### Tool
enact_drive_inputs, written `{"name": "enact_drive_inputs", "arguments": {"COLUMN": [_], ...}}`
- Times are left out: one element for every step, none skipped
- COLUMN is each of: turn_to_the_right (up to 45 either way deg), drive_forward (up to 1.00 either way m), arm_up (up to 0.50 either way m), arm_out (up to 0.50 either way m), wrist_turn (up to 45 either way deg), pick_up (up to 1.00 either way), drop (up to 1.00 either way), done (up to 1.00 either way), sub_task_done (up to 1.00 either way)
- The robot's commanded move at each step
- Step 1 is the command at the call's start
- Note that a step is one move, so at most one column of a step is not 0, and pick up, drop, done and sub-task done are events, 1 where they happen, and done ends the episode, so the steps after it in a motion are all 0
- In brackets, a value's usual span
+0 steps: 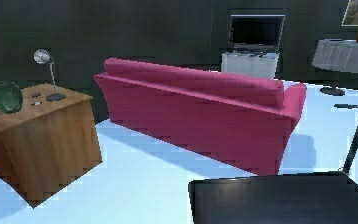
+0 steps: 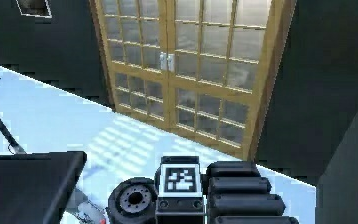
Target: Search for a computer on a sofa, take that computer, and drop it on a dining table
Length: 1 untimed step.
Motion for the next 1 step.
{"name": "enact_drive_inputs", "arguments": {"turn_to_the_right": [12.0], "drive_forward": [0.0], "arm_up": [0.0], "arm_out": [0.0], "wrist_turn": [0.0], "pick_up": [0.0], "drop": [0.0], "done": [0.0], "sub_task_done": [0.0]}}
